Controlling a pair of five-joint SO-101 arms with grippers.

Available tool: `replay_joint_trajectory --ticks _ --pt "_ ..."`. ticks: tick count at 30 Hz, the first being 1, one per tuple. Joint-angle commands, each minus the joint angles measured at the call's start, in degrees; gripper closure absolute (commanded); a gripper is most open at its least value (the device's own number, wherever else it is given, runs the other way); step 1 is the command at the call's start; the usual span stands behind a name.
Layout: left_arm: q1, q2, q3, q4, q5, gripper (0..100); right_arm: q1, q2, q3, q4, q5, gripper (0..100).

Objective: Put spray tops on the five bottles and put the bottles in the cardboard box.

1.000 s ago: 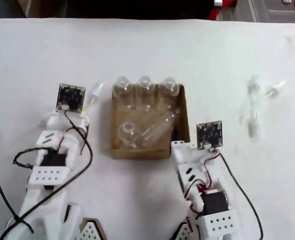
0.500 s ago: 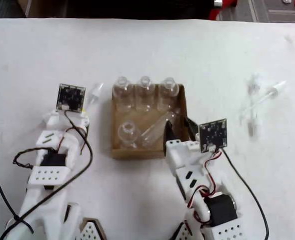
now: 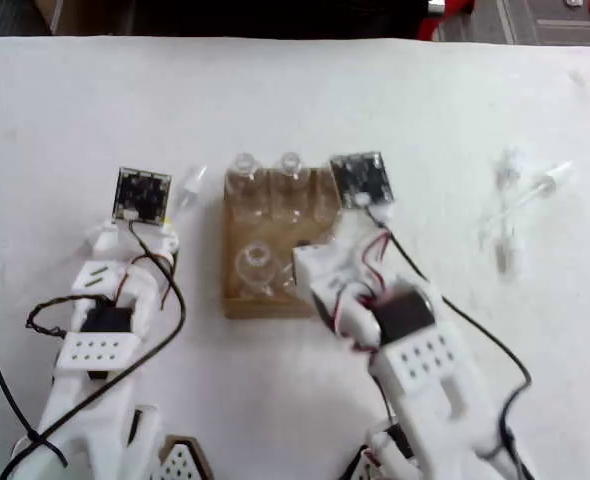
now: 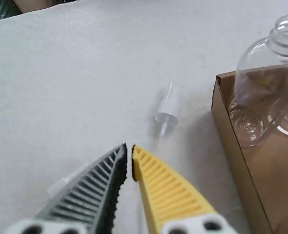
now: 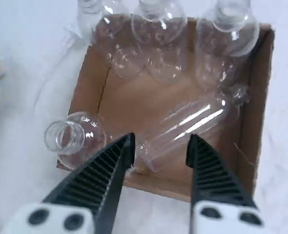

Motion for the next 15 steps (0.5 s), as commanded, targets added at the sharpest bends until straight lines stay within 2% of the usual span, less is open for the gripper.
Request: replay_joint_trajectory --ticks 1,5,11,15 --pt "-0.1 0.3 -0.5 -1.8 -0.8 98 -0.4 6.5 -6.3 0.8 -7.4 77.9" --pt "0.0 0.3 -0.5 -1.8 -0.8 98 -0.5 11.5 -8.6 0.7 -8.2 72.3" --pt "0.0 0.1 -0.5 -1.8 -0.8 98 3.6 18.4 -13.1 0.8 -11.9 72.2" --pt "0.0 0.1 -0.5 -1.8 -0.8 98 3.7 23.6 -16.4 0.8 -13.0 72.2"
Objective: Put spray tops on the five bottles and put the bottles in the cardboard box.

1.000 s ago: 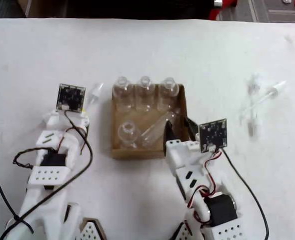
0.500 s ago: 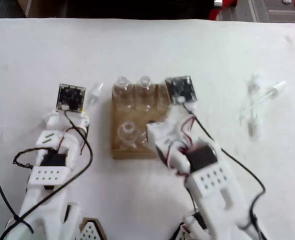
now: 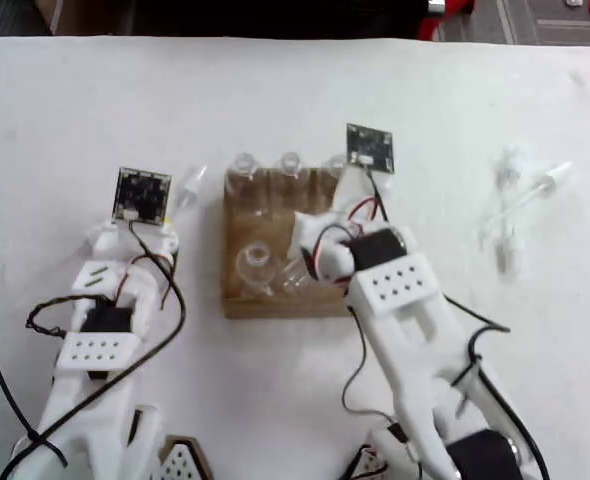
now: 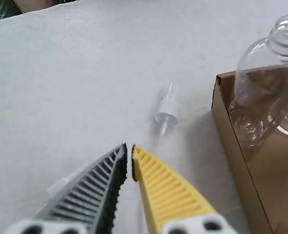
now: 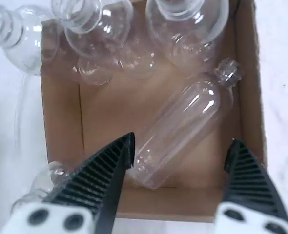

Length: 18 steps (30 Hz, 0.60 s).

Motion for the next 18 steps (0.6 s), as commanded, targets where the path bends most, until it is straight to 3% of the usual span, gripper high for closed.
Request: replay_joint_trajectory --ticks 1,18 --pt "0.0 0.1 -0.5 -1.8 -0.8 98 0.2 2.9 -4.7 0.4 -1.1 72.2" --pt "0.0 0.2 -0.5 -1.8 -0.8 98 2.3 20.3 -14.2 0.2 -5.5 72.2"
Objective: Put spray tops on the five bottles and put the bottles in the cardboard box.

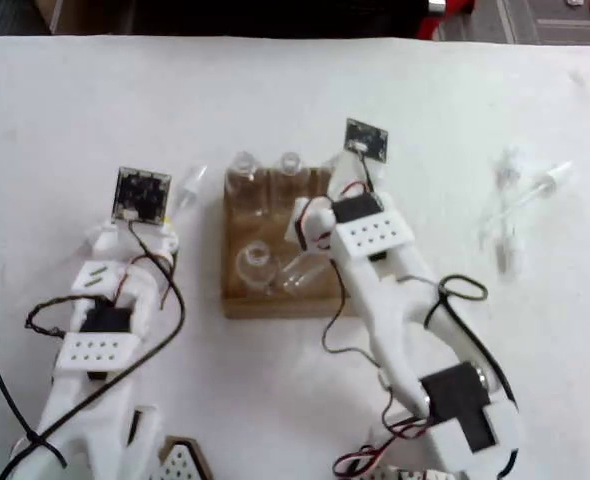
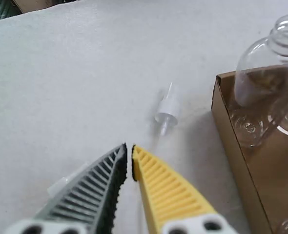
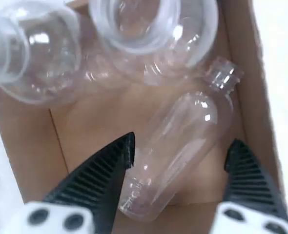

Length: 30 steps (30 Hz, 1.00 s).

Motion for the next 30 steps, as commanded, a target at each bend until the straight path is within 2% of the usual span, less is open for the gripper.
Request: replay_joint_trajectory --ticks 1,20,30 --pt "0.0 0.2 -0.5 -1.8 -0.8 98 0.7 1.4 -3.8 0.2 -0.7 72.2" --pt "0.0 0.2 -0.5 -1.8 -0.8 98 1.3 9.6 -4.3 0.2 -0.7 72.6" --pt "0.0 0.2 -0.5 -1.8 -0.8 98 8.4 9.2 -6.5 0.0 -0.1 98.7"
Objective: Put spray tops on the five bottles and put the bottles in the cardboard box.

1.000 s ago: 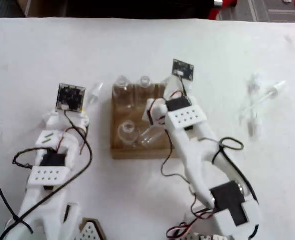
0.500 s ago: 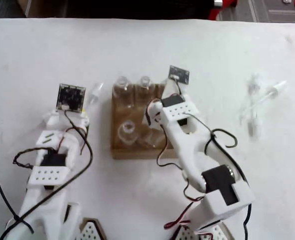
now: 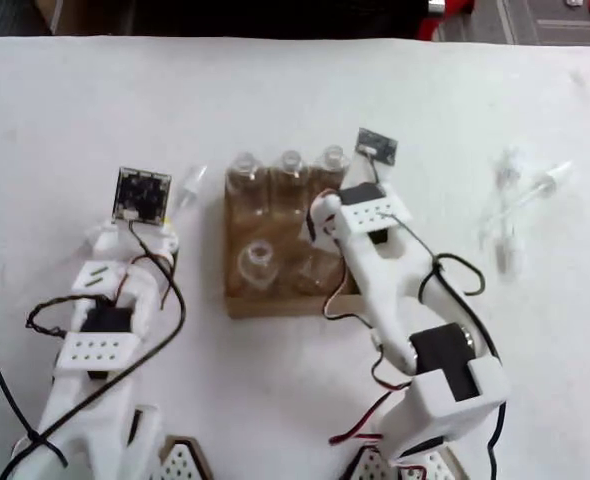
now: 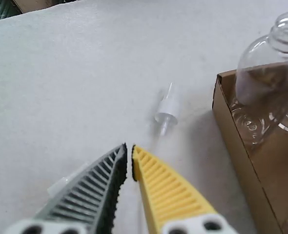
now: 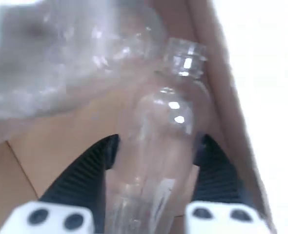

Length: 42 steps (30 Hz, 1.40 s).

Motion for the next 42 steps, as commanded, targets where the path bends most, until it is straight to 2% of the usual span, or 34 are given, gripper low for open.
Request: replay_joint_trajectory --ticks 1,18,25,27,33,37,42 --pt "0.0 0.2 -0.5 -1.8 -0.8 98 2.9 -1.1 -2.7 0.3 0.1 98.1" --pt "0.0 0.3 -0.5 -1.8 -0.8 98 2.9 -16.7 -2.4 7.4 0.1 98.2" --pt "0.0 0.3 -0.5 -1.8 -0.8 98 4.4 -32.4 -2.6 9.6 0.3 98.1" --pt "0.0 0.3 -0.5 -1.8 -0.8 98 6.4 -39.0 -2.6 9.5 3.2 98.1" --pt "0.0 0.3 -0.5 -1.8 -0.8 98 13.3 -56.6 0.0 8.7 20.0 98.2" --pt "0.0 0.2 -0.5 -1.7 -0.8 98 22.7 -64.8 11.0 -0.4 22.8 98.2" --pt "0.0 0.2 -0.5 -1.6 -0.8 98 31.6 -73.0 34.3 -26.2 23.2 98.2"
